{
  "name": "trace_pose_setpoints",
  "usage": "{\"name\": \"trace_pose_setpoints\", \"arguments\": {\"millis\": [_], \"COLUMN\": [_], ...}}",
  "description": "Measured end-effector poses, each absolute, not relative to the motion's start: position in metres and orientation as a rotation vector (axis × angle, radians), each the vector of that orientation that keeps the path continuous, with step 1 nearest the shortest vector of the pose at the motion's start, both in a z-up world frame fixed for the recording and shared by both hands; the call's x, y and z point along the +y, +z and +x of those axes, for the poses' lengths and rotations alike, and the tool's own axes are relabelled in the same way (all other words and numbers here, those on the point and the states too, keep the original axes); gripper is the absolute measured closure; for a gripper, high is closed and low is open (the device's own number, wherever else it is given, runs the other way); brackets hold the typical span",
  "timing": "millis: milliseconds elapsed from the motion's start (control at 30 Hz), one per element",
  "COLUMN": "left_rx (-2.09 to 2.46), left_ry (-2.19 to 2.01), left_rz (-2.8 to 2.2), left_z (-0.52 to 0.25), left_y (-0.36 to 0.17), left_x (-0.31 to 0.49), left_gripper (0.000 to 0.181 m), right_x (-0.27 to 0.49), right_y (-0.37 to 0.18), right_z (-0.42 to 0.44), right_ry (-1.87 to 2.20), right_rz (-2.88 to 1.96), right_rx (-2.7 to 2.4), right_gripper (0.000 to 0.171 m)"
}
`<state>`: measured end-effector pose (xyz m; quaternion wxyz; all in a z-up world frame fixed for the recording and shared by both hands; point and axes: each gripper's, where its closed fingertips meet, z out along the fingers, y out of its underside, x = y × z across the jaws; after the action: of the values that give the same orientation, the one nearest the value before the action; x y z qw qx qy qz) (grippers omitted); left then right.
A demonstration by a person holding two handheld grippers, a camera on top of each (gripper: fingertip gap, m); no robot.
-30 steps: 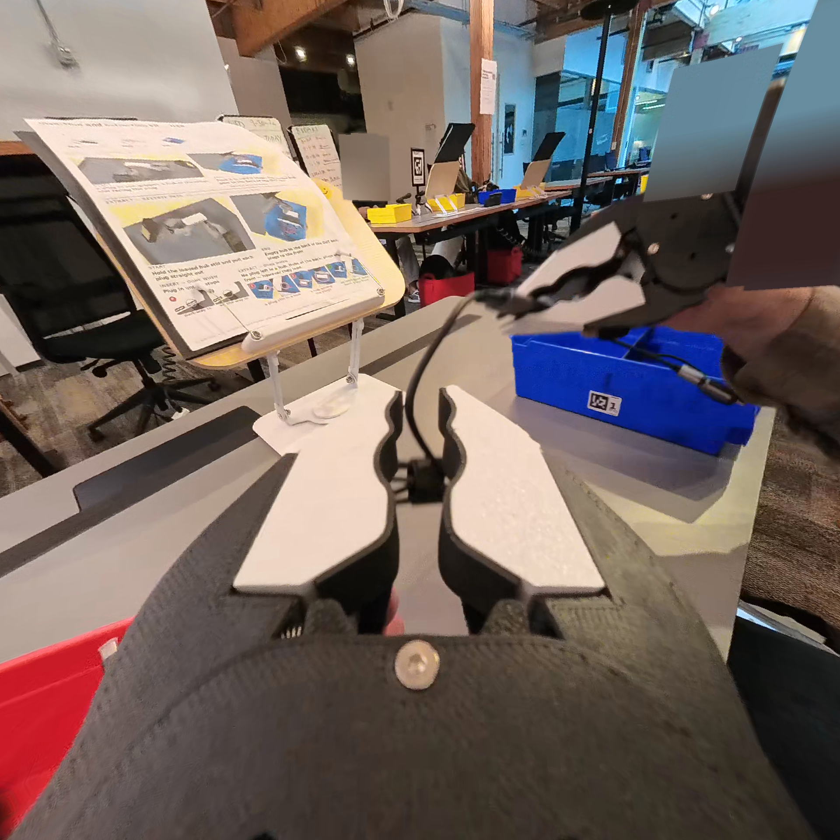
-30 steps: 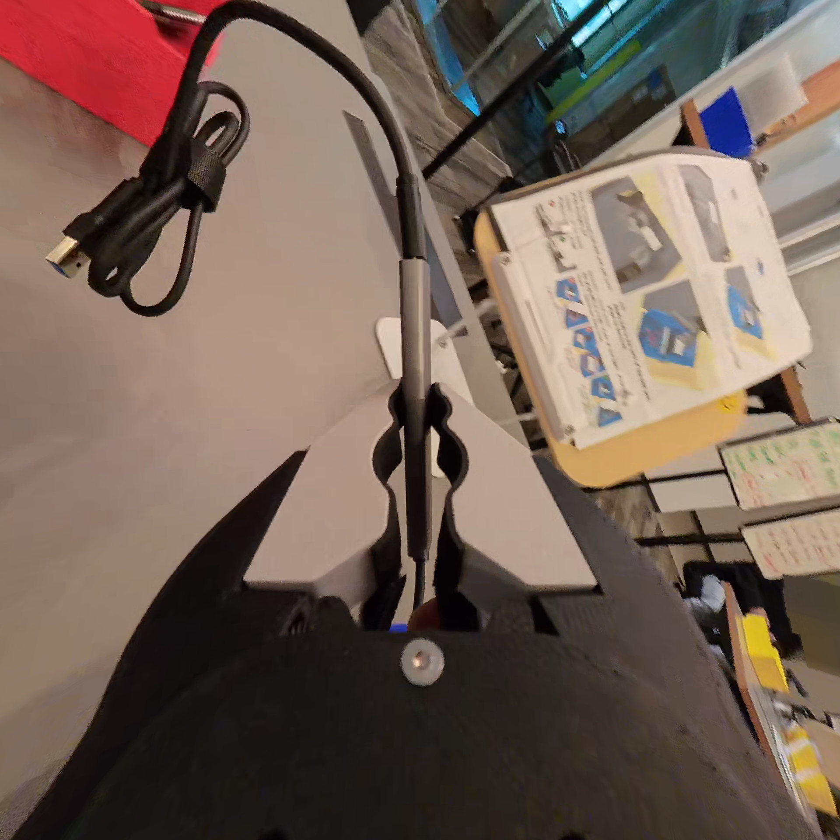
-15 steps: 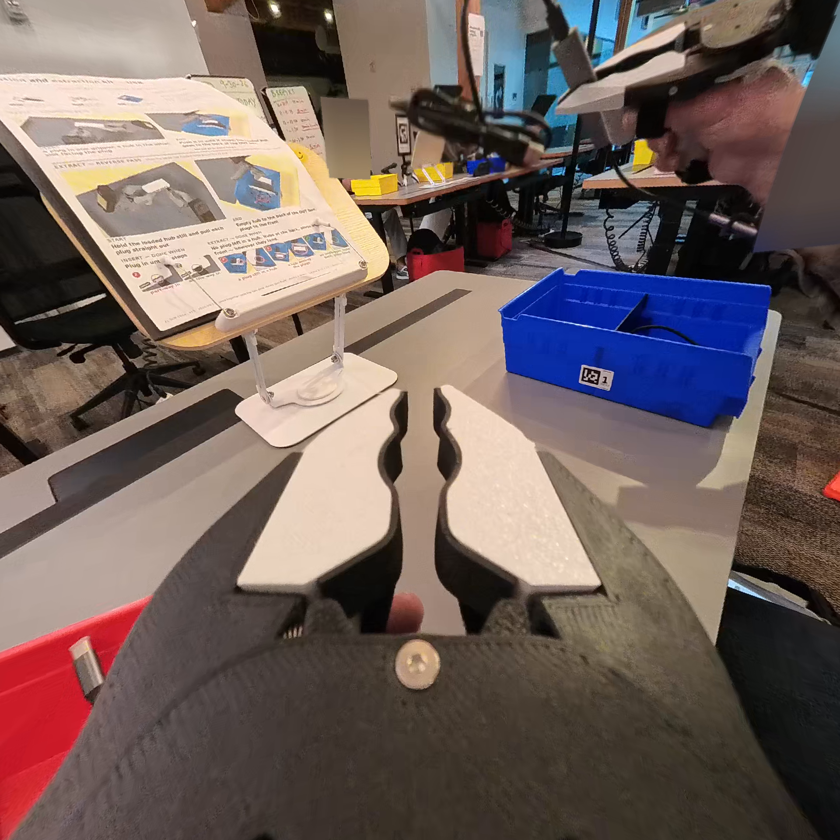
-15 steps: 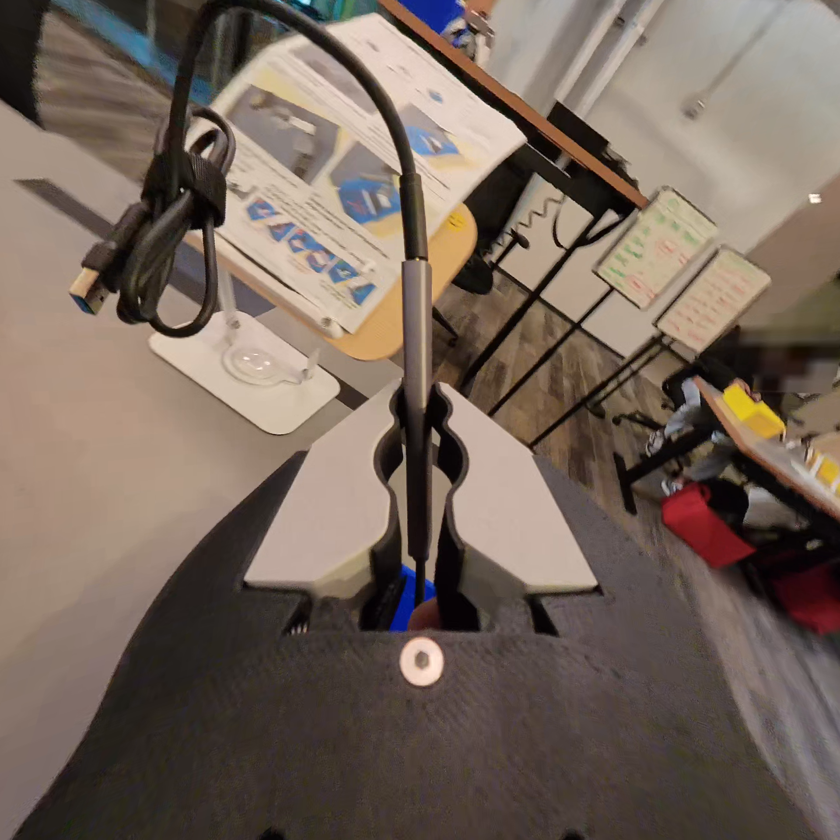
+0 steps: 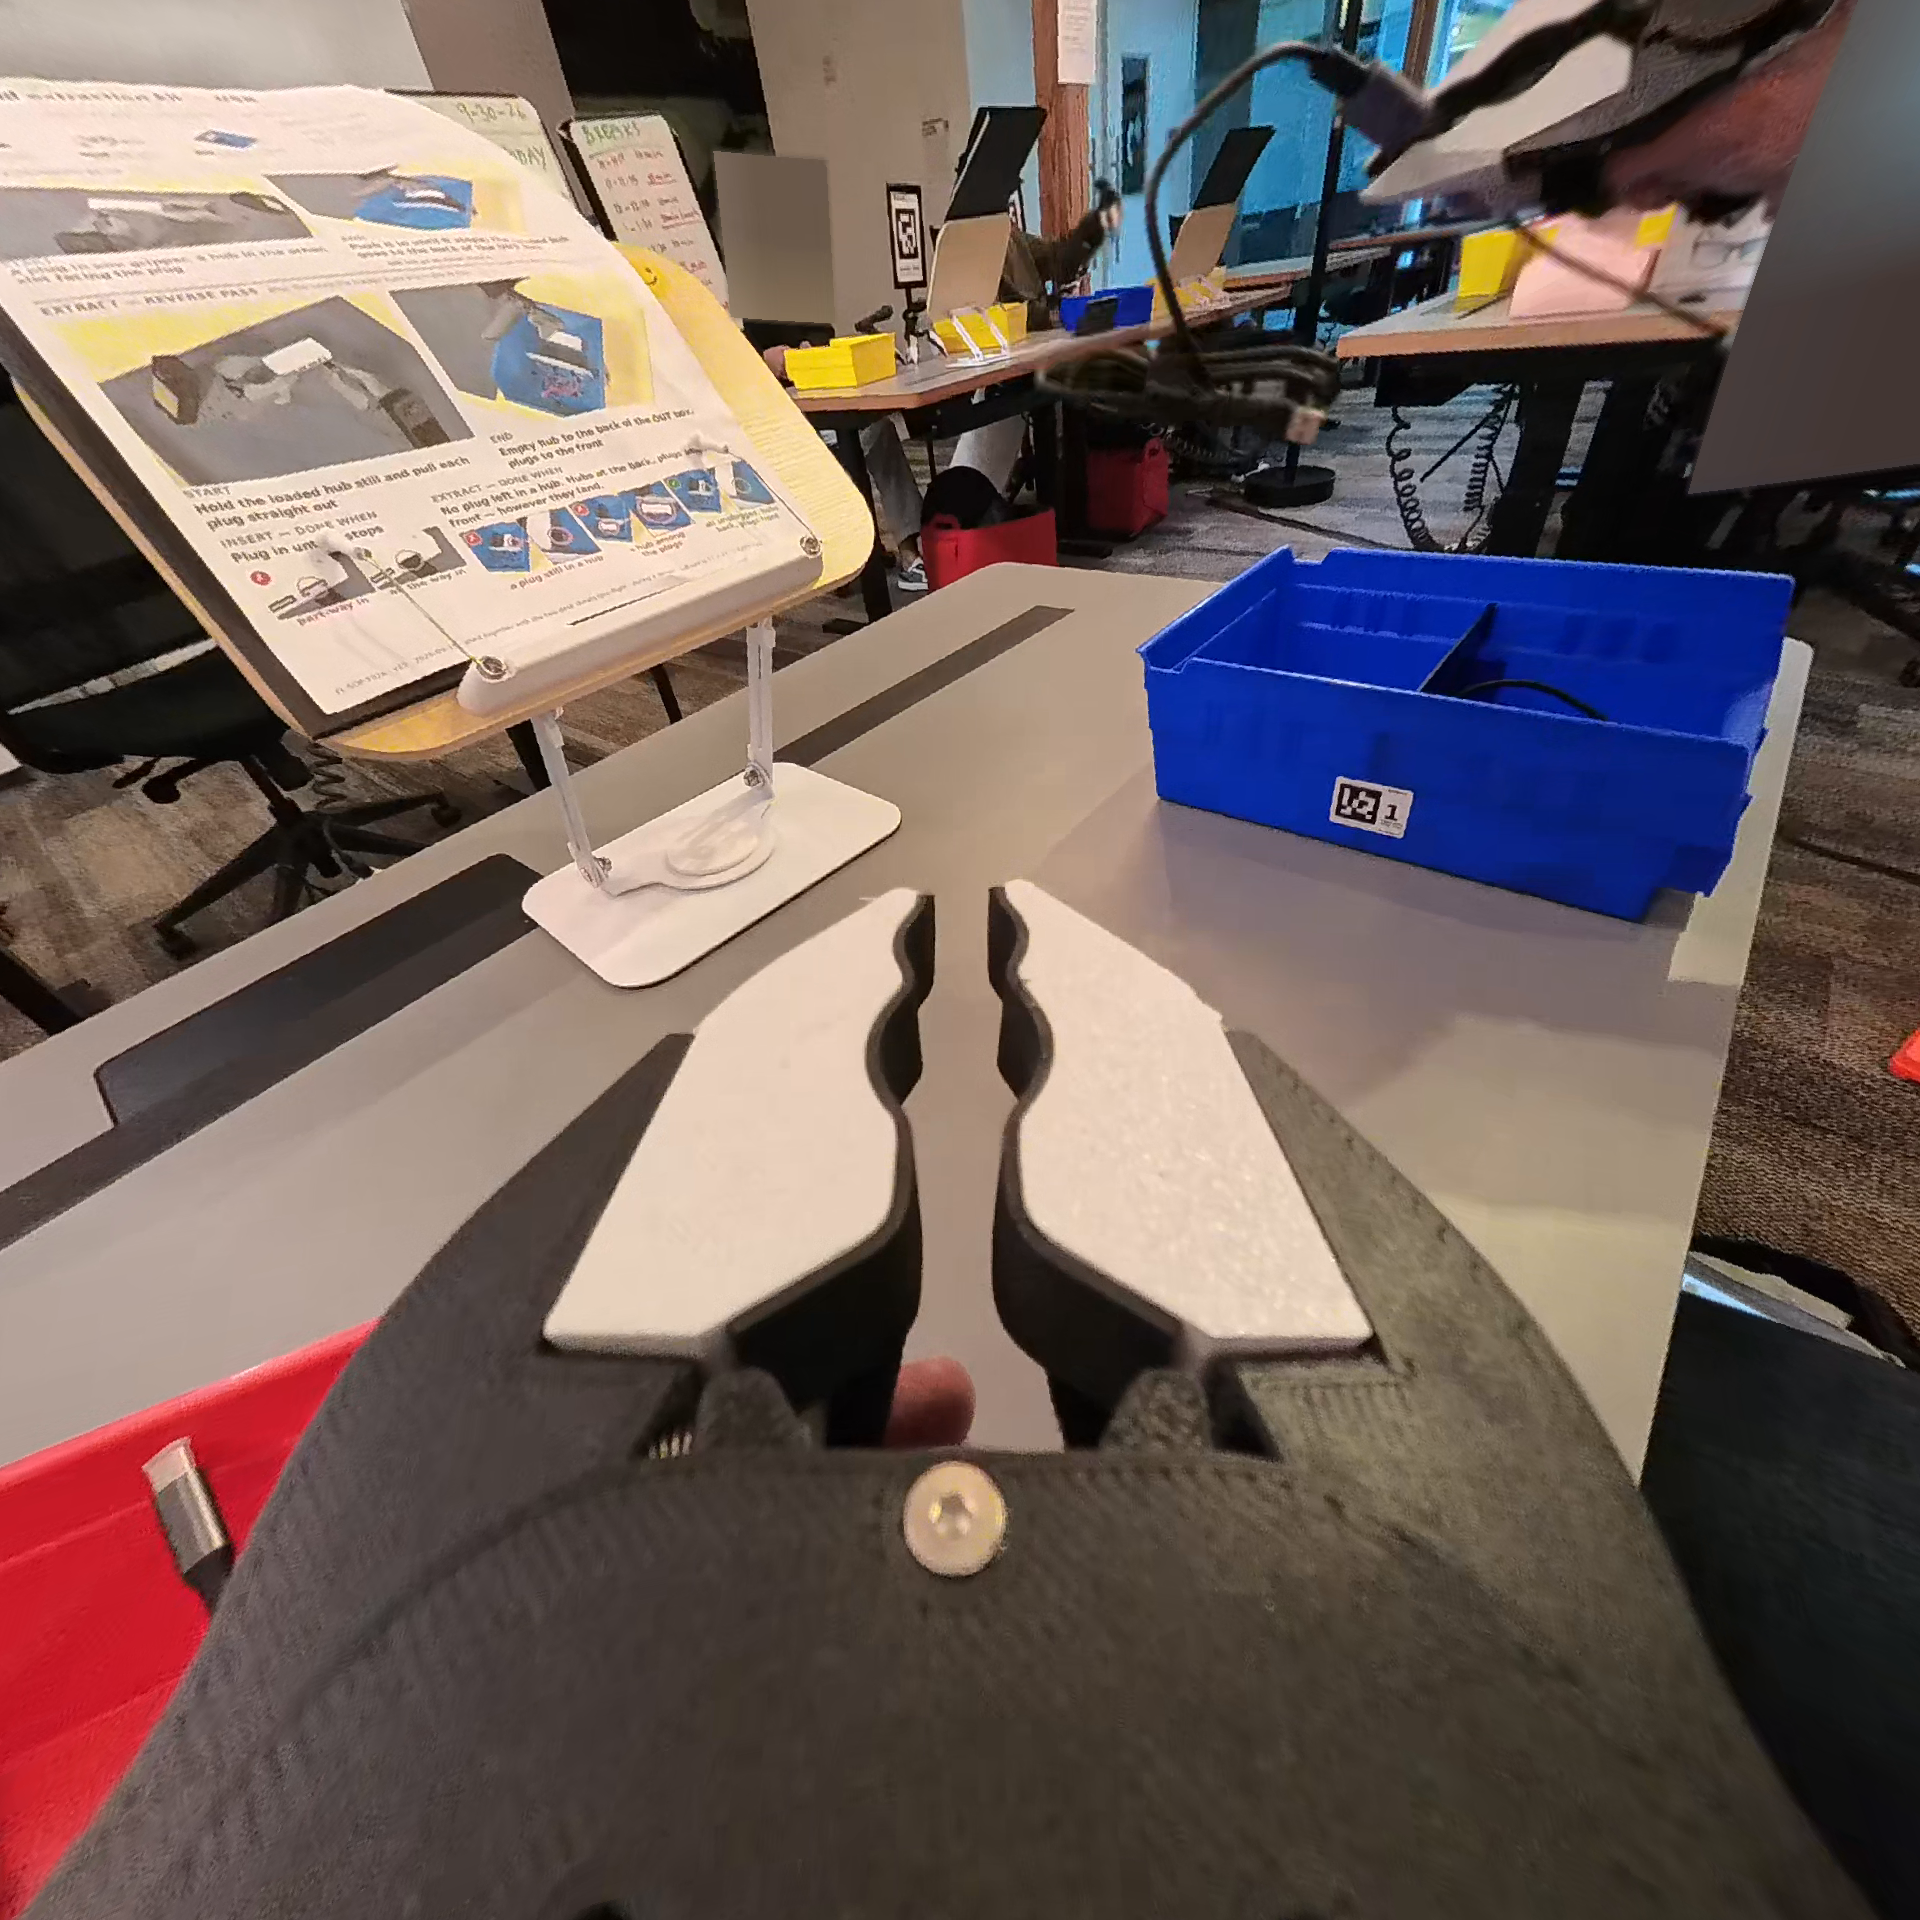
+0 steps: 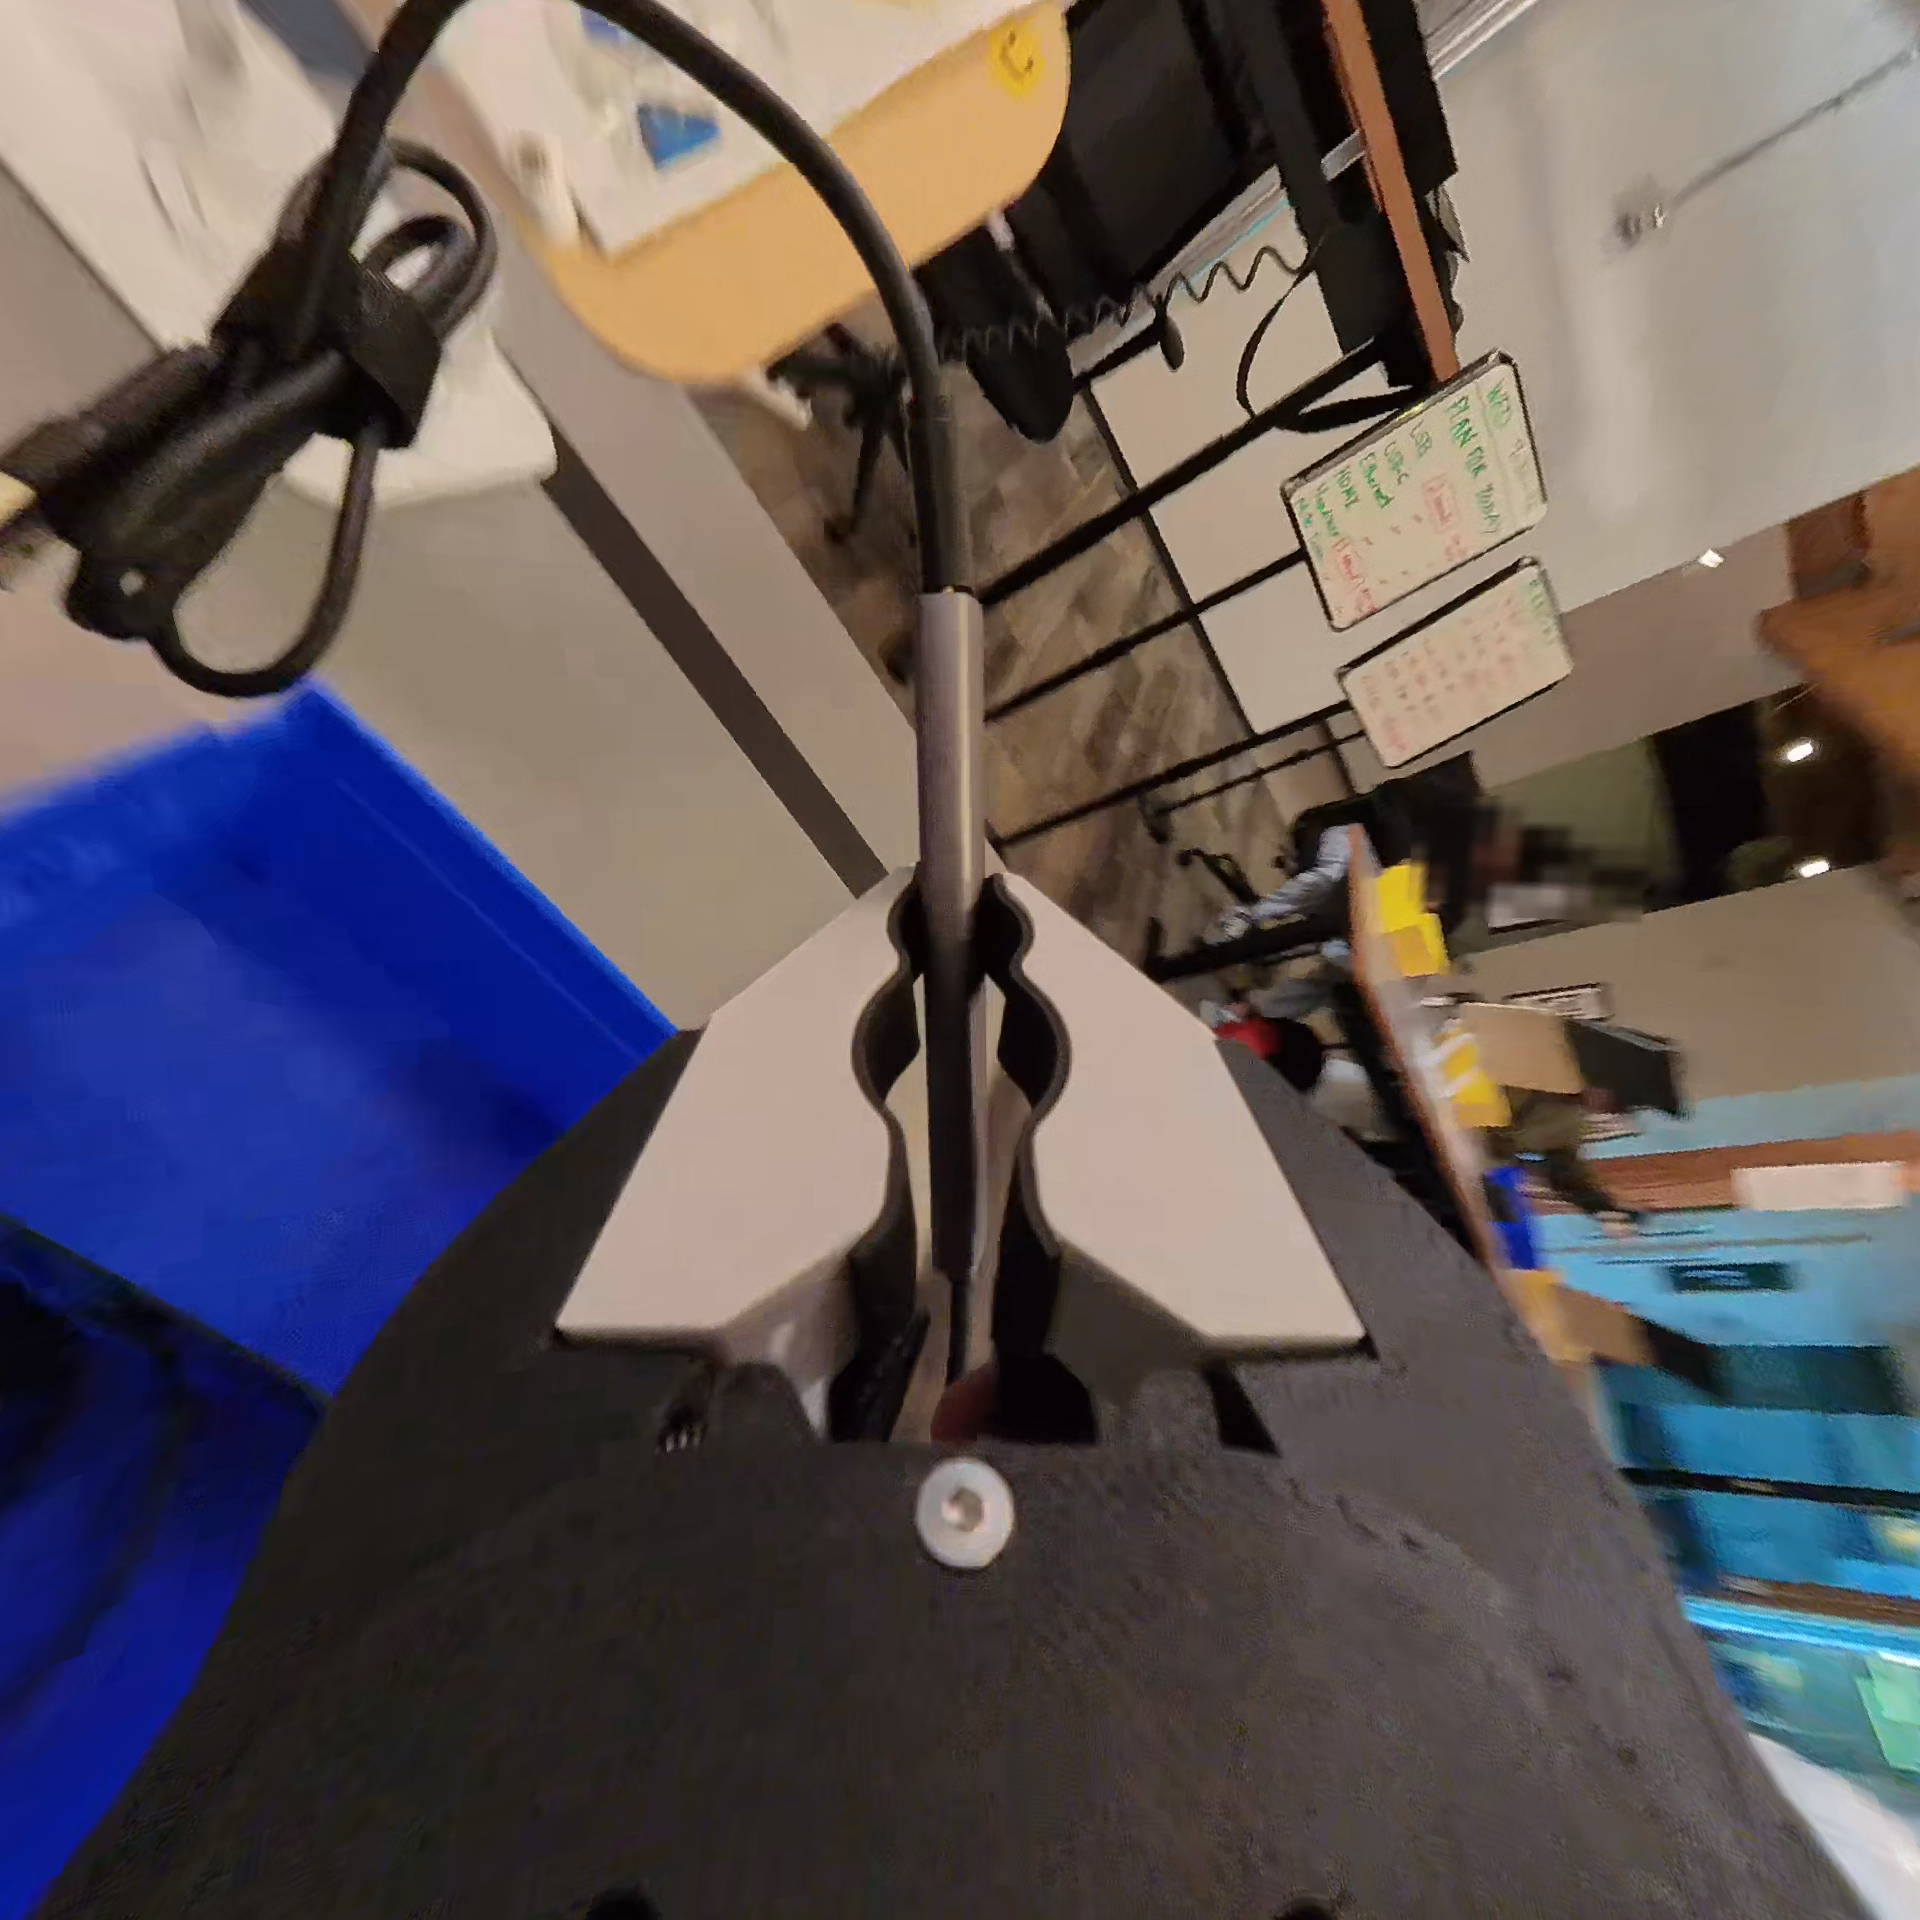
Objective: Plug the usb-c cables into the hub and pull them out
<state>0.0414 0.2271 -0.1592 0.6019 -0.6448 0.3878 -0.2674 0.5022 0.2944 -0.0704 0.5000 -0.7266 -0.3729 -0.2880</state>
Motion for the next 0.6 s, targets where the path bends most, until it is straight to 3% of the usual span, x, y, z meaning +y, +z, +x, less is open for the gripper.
{"name": "trace_pose_setpoints", "arguments": {"millis": [300, 600], "left_rx": [0.911, 0.921], "left_ry": [-0.614, -0.616], "left_rz": [-1.497, -1.500], "left_z": [0.044, 0.047], "left_y": [-0.162, -0.164], "left_x": [0.226, 0.224], "left_gripper": [0.173, 0.173], "right_x": [0.286, 0.300], "right_y": [-0.083, -0.156], "right_z": [0.549, 0.505], "right_ry": [-1.265, -1.232], "right_rz": [-1.690, -1.569], "right_rx": [-1.451, -1.885], "right_gripper": [0.165, 0.165]}}
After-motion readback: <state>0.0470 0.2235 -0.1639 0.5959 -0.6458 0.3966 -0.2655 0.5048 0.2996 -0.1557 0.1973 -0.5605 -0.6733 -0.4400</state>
